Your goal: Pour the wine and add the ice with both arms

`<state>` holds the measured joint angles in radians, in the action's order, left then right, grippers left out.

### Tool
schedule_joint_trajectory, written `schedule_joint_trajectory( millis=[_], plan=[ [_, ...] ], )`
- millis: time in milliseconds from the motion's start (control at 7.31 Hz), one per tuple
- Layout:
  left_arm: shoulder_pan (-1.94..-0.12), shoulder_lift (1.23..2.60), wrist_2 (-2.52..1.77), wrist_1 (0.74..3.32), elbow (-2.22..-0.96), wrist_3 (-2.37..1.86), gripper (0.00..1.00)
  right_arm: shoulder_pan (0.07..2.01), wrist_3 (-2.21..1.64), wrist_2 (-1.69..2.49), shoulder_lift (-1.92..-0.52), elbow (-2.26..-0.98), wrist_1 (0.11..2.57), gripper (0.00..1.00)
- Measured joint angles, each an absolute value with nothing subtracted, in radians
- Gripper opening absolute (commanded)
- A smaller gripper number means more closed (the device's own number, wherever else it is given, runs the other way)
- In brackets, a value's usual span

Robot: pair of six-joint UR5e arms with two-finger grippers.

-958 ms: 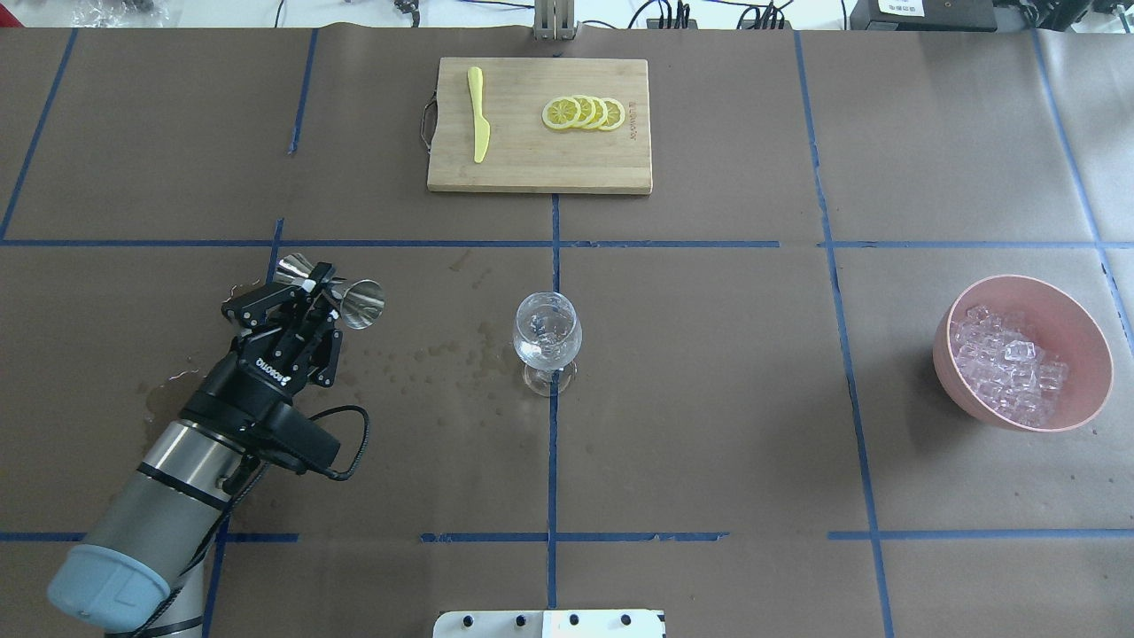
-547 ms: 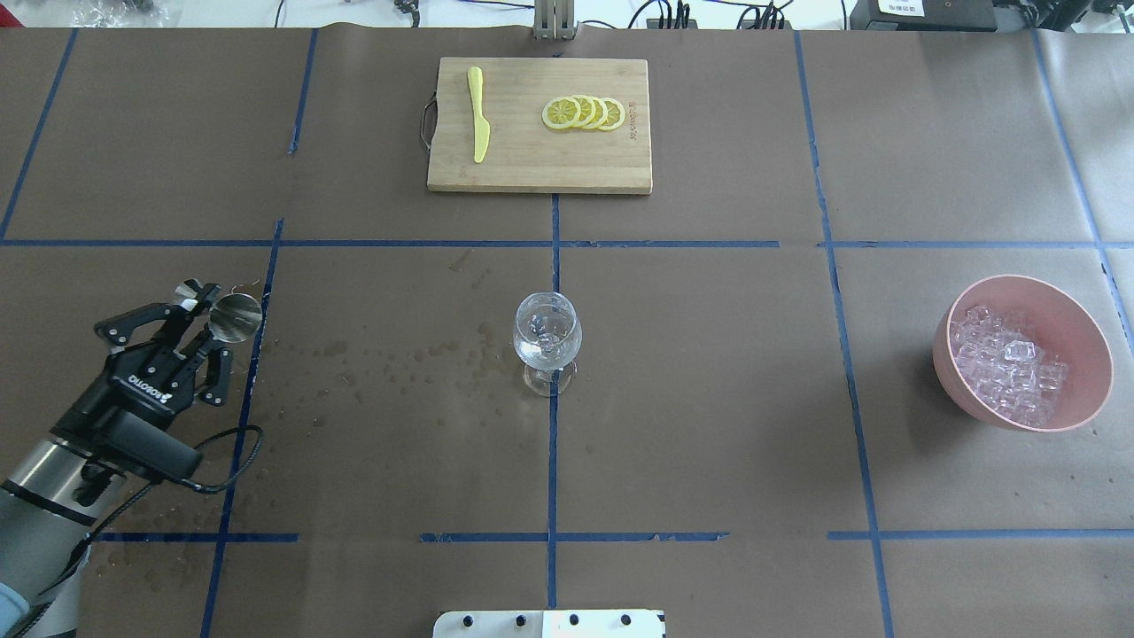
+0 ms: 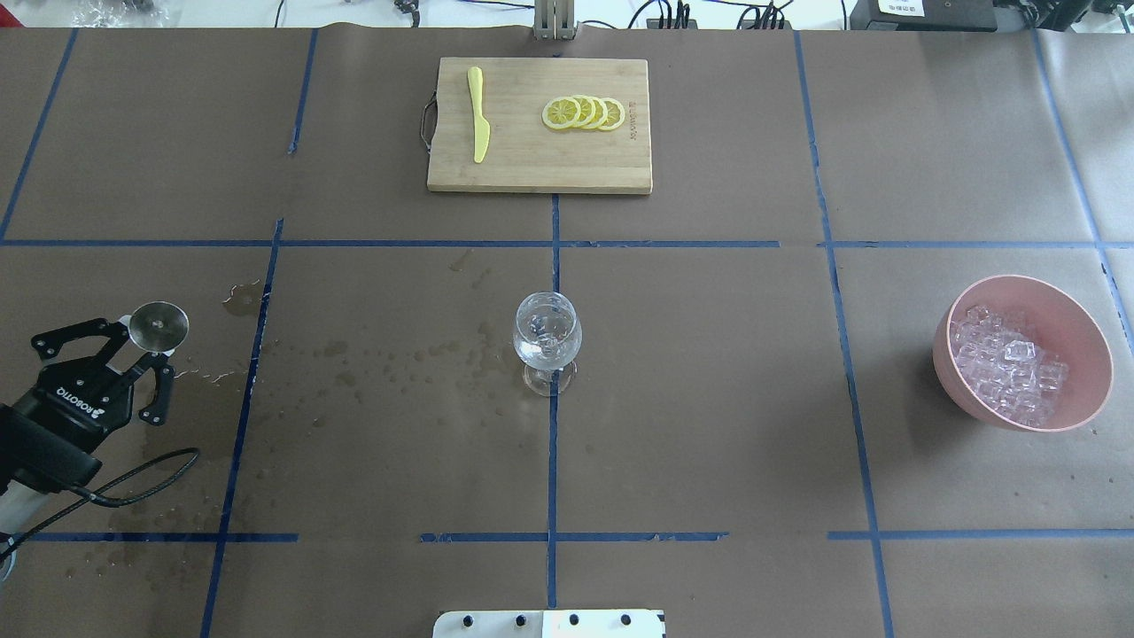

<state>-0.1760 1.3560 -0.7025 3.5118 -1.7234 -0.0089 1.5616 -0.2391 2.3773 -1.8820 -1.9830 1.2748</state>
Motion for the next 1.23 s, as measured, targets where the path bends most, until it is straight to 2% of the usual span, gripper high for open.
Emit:
schedule_joint_trajectory(
  millis=[547, 958, 1232],
  plan=[
    [-0.170, 1.360, -0.691, 3.530, -1.635, -0.540, 0.00, 1.562, -0.244, 2.376, -1.902, -1.981, 1.222, 1.00],
    [-0.160, 1.448, -0.565, 3.538, -1.473, -0.641, 0.00, 1.562, -0.245, 2.376, -1.905, -1.982, 1.221, 1.00],
    [-0.157, 1.495, -0.525, 3.538, -1.412, -0.632, 0.00, 1.563, -0.245, 2.376, -1.906, -1.983, 1.221, 1.00]
  ],
)
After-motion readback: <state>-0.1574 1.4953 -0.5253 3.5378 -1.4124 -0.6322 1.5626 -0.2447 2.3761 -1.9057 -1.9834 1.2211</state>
